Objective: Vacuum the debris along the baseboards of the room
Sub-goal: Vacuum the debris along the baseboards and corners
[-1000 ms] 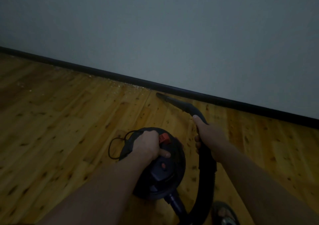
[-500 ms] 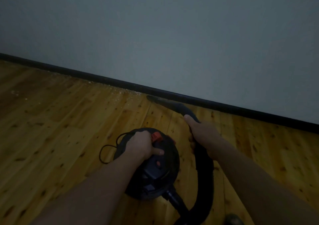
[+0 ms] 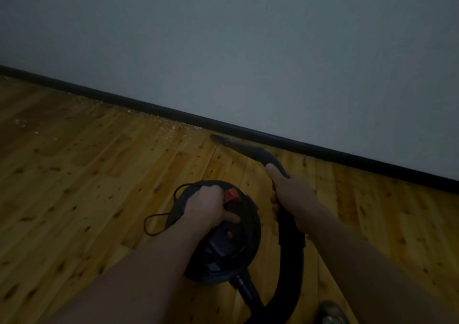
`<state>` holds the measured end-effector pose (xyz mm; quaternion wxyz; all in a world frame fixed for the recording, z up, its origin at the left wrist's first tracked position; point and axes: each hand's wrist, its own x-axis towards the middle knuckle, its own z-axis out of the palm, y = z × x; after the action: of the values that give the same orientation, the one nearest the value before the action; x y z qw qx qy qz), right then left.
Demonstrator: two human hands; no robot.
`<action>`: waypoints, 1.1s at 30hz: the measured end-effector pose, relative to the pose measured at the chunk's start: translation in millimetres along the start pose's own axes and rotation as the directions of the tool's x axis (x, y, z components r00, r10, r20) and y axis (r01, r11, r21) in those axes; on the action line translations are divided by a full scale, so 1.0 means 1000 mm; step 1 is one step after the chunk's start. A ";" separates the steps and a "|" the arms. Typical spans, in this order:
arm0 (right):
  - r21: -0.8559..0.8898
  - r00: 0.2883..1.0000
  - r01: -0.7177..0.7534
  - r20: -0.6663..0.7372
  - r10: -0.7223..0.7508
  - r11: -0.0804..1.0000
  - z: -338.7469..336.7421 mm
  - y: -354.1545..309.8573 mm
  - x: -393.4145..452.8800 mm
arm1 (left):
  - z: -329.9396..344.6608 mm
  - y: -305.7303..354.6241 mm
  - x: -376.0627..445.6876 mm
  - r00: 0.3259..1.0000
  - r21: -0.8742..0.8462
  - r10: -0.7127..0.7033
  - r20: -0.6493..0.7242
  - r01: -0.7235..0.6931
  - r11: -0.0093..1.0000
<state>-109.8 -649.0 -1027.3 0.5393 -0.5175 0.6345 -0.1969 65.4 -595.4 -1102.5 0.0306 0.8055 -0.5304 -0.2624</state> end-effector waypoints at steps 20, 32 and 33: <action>0.020 0.997 -0.005 -0.080 0.007 1.000 -0.009 -0.001 -0.011 | 0.000 -0.001 0.005 1.000 0.042 0.009 0.029 -0.010 0.999; -0.019 0.998 -0.023 0.063 0.024 1.000 0.020 0.002 -0.040 | 0.001 -0.032 -0.029 0.998 -0.002 -0.049 0.036 0.049 0.999; -0.021 0.996 -0.024 0.084 0.026 0.999 0.024 0.002 -0.042 | 0.001 -0.034 -0.032 0.998 -0.012 -0.058 0.030 0.058 0.998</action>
<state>-94.6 -604.4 -1016.7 0.5625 -0.5228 0.6197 -0.1619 83.8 -552.3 -1102.1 0.0202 0.8163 -0.5057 -0.2784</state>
